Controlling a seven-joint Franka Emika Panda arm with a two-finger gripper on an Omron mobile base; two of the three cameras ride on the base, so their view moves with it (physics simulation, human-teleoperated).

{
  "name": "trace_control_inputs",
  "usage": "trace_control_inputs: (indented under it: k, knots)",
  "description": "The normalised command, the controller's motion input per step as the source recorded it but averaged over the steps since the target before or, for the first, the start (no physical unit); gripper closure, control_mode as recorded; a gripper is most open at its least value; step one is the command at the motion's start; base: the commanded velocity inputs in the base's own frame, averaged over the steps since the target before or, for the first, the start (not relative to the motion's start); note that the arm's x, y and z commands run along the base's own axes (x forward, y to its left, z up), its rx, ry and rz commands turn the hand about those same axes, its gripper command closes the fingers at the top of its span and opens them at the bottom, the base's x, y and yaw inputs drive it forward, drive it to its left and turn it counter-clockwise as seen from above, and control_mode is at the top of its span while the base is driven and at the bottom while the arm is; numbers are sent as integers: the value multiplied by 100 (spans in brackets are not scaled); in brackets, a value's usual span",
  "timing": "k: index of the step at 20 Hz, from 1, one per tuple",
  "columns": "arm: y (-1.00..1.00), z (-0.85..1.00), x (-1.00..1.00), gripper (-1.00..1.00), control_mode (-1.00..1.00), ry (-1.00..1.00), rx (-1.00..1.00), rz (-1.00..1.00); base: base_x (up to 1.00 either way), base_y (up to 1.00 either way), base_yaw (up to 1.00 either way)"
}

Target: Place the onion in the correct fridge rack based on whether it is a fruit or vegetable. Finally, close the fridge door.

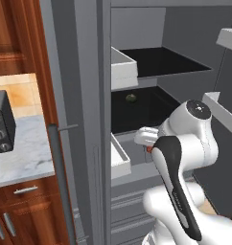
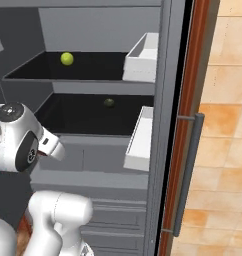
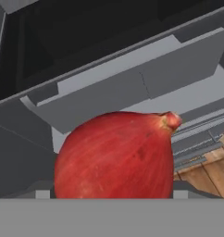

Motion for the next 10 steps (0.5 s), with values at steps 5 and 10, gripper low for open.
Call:
trace_control_inputs:
  k: [5, 10]
  knots:
    - [-16, 9, 12, 100, -100, -8, -3, 5, 19, -6, 2]
    - [-10, 14, 18, 100, -100, -16, -6, 11, 0, 0, 0]
